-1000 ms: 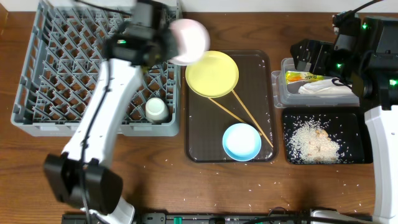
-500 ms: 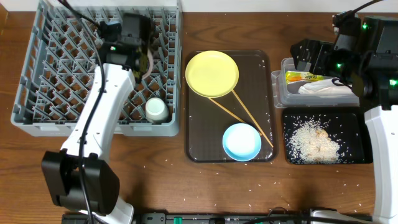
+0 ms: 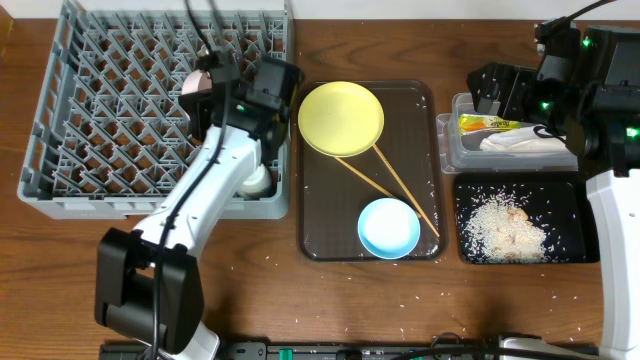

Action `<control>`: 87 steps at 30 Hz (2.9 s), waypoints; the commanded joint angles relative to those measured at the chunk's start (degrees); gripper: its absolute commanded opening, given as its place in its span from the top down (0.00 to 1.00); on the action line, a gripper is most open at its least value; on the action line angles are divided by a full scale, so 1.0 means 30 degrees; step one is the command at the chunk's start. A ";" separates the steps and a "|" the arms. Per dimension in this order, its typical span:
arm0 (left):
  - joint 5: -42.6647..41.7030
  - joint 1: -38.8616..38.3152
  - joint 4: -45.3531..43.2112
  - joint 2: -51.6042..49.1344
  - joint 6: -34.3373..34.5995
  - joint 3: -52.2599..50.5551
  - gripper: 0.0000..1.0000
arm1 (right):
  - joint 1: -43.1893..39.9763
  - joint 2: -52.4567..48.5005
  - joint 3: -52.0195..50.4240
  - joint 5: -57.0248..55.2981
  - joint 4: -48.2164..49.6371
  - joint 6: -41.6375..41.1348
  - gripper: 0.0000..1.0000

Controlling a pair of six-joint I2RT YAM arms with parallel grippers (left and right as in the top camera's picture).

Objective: Sort waste into correct bins and load items into the dishwasher
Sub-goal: 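Release the pink plate upright in the rack, withdraw left gripper, then move left gripper from the rack back toward the tray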

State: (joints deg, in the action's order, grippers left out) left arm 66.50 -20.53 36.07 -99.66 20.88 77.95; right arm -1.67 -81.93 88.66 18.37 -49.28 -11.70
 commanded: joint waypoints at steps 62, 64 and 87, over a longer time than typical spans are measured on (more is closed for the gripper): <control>-0.6003 -0.2951 -0.2047 -0.2630 -0.0401 -0.2004 0.56 | 0.0080 -0.0073 0.0051 -0.0051 -0.0022 0.0066 0.01; -0.6499 -0.2951 -0.2055 -0.2375 -0.0597 -0.1829 0.52 | 0.0080 -0.0073 0.0051 -0.0051 -0.0022 0.0066 0.01; -1.5730 -0.2820 -0.1515 0.2994 -0.0066 -0.1479 0.18 | 0.0080 -0.0073 0.0051 -0.0051 -0.0022 0.0066 0.01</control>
State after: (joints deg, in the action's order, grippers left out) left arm 21.47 -29.30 30.76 -90.70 20.75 72.44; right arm -1.67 -82.02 88.66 18.37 -49.30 -11.70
